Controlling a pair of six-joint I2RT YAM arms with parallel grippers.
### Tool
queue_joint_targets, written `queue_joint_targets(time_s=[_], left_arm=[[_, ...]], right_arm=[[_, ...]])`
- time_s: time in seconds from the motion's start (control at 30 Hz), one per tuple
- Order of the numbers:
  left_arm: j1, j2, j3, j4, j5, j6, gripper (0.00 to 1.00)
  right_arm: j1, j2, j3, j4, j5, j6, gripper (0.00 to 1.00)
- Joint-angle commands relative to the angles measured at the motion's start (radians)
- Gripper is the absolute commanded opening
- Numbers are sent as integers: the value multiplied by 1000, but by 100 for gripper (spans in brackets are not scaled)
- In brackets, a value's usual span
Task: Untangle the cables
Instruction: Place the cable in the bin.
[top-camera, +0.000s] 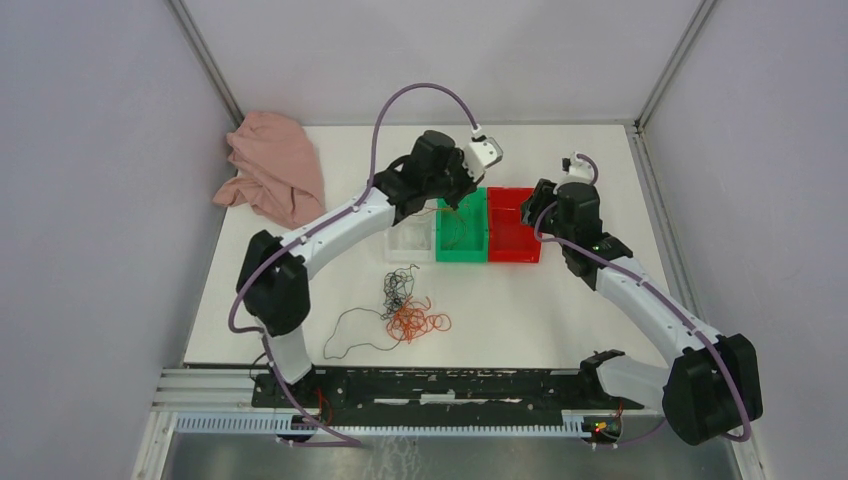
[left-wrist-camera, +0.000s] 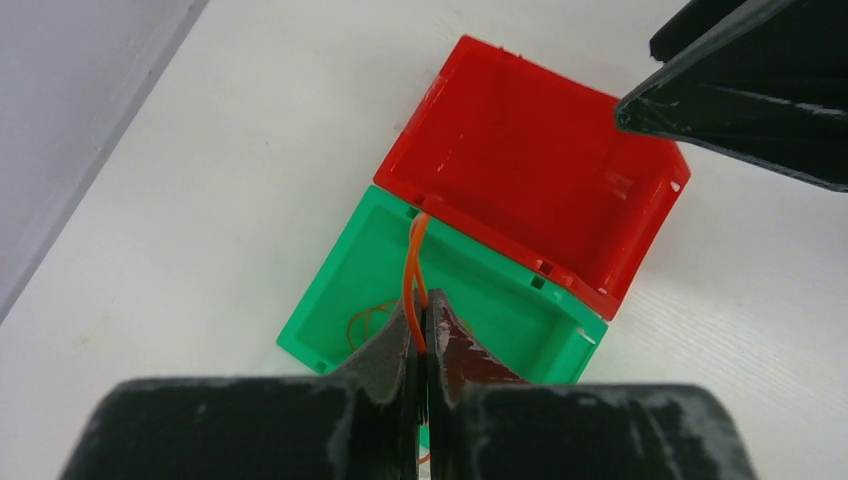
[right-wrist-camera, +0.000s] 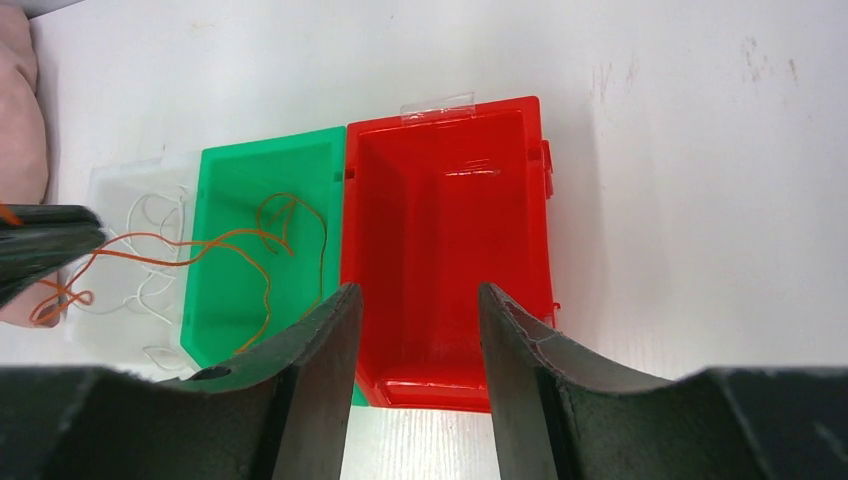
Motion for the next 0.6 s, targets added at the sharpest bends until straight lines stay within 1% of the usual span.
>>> queue_joint_targets(time_s=[0.0,0.13,0.2,0.33,0.43,0.5,0.53,0.57], left_arm=[[-43,113,119,-81,-73,106,3],[-61,228,243,-190,-160,107,3],[-63,265,270,-231,-203,122,3],[-62,260,209,-205,-236,137,3],[-62,266,198,-213,-209,125,5],[-63,276,217,-250,-171,132,24],[-62,281,233,-270,-163,136,31],[-61,285,247,-294,-151,141,41]], right_arm=[[-6,-8,14,49,0,14,53],[-10,-21,19,46,6,12,53],[-12,-25,21,42,6,9,53],[-20,-33,21,38,2,9,53],[-22,-37,21,38,-2,17,53],[-25,-41,21,38,-8,19,53],[-26,-41,20,38,-12,19,53],[-27,-41,23,38,-18,19,53]])
